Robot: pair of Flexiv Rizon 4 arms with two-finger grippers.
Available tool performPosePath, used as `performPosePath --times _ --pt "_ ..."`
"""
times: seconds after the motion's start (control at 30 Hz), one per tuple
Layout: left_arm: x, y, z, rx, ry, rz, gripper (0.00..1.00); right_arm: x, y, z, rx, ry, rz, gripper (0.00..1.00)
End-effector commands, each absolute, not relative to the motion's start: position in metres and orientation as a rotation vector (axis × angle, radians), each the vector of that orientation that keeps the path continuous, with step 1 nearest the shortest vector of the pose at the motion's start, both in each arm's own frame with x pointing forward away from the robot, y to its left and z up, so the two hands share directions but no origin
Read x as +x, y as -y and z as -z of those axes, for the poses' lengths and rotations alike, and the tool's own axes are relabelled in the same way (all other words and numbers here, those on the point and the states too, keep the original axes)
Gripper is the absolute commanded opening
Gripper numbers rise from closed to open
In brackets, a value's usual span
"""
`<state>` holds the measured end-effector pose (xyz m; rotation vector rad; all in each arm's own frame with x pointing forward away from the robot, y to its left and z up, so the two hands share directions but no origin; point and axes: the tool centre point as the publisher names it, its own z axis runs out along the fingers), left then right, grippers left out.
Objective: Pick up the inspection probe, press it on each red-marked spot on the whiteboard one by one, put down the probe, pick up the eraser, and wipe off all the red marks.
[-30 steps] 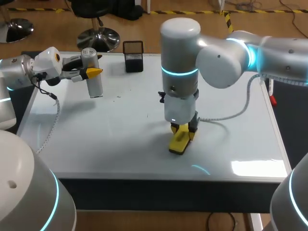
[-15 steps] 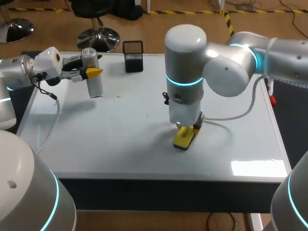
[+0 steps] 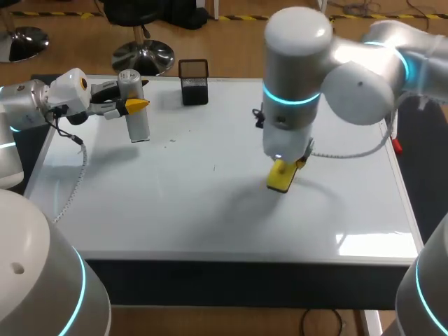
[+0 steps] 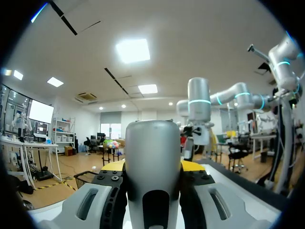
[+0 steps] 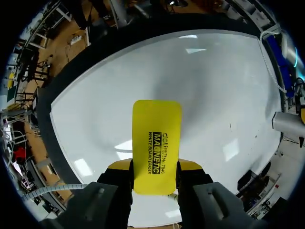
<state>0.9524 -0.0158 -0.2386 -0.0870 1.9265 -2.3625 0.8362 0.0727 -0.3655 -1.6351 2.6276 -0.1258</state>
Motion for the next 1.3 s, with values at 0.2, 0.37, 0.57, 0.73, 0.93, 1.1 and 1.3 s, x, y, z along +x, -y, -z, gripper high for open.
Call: performPosePath --times 0.2,0.37,0.57,0.73,0.93,1.1,1.3 --pt "0.952 0.016 0.237 -0.087 -1.925 2.361 0.00 0.888 -0.019 0.368 -1.636 -2.604 0.009 0.00" --pt "0.952 0.016 0.237 -0.087 -1.925 2.361 0.00 0.921 -0.003 0.364 -1.679 -2.590 0.021 0.00" --pt "0.952 0.016 0.237 -0.087 -1.925 2.361 0.00 0.963 0.008 0.359 -1.737 -2.565 0.020 0.00" --pt "0.952 0.016 0.237 -0.087 -1.925 2.361 0.00 1.000 0.012 0.356 -1.806 -2.529 0.014 0.00" --pt "0.952 0.016 0.237 -0.087 -1.925 2.361 0.00 1.044 0.007 0.353 -1.901 -2.465 -0.027 0.00" --pt "0.952 0.016 0.237 -0.087 -1.925 2.361 0.00 1.074 -0.010 0.347 -1.970 -2.405 -0.040 0.00" --pt "0.952 0.016 0.237 -0.087 -1.925 2.361 0.00 1.108 -0.035 0.344 -2.051 -2.323 -0.083 0.00"
